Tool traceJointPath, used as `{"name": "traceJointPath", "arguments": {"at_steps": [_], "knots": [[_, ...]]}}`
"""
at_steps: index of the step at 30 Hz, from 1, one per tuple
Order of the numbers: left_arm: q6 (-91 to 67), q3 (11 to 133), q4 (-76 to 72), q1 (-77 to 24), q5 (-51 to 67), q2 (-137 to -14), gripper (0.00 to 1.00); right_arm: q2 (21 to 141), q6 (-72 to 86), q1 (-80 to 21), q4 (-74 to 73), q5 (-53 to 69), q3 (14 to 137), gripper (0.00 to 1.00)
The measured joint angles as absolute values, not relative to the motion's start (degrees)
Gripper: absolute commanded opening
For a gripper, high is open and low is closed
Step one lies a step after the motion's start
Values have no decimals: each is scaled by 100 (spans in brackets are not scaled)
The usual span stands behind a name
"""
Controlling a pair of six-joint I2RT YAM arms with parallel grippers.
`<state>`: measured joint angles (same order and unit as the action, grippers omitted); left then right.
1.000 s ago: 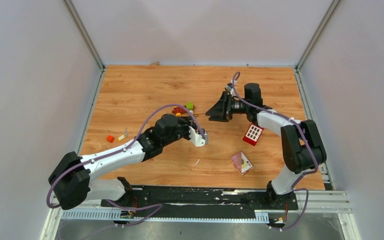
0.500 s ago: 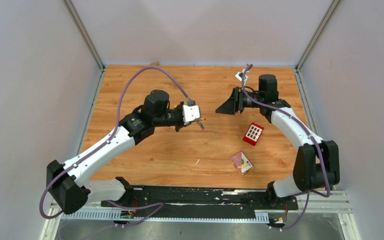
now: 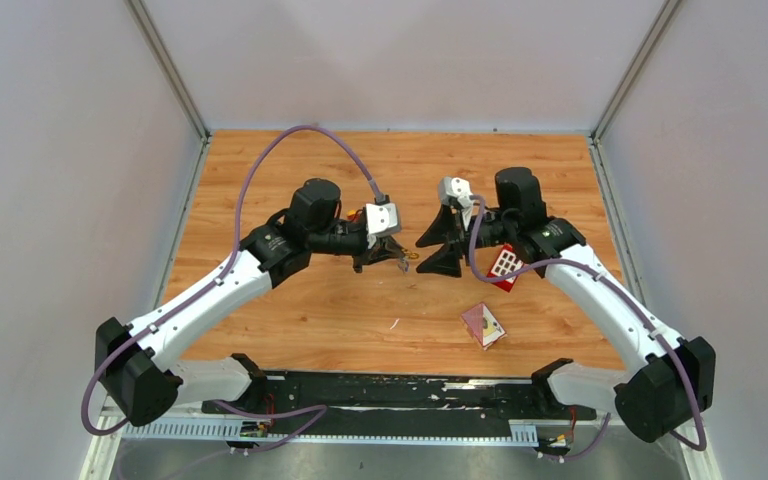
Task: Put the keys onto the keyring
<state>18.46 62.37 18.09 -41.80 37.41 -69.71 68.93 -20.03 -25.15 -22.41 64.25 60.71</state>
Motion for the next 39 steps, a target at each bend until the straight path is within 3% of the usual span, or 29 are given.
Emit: {"name": "traceJointPath", "arguments": {"at_steps": [3,8,18,20,21,25,28,32,39], "knots": [[1763,6237,1782,-4180,3800,-6971,0,6960,-2386,-2709,-2473,6145,6071,54],[1673,6237,1774,-4180,3889,-6971,0,7024,-2698,-2958,-2615,5782,6069,41],[1673,6178,1769,-4180,3946,-6971,0,7030,-2714,-3107,-2582,5443,6069,2],[1673,6178,1776,-4180,3962,-6971,0,7030,-2729,-3107,-2574,5433,6069,0],[1673,6178,1778,-4178,3968,-6971,2,7030,-2733,-3107,-2561,5413,6069,0],[1712,6178,1785,-4169,3970,-6971,38,7017,-2724,-3118,-2480,5352,6036,0],[1855,6178,1890,-4165,3946,-6971,57,6984,-2687,-3133,-2429,5207,5975,0],[2049,6180,2045,-4023,3894,-6969,66,6921,-2663,-3131,-2412,5078,5961,0],[2134,6106,1944,-3636,4001,-6873,68,6777,-2550,-3131,-2322,5127,5961,0]]}}
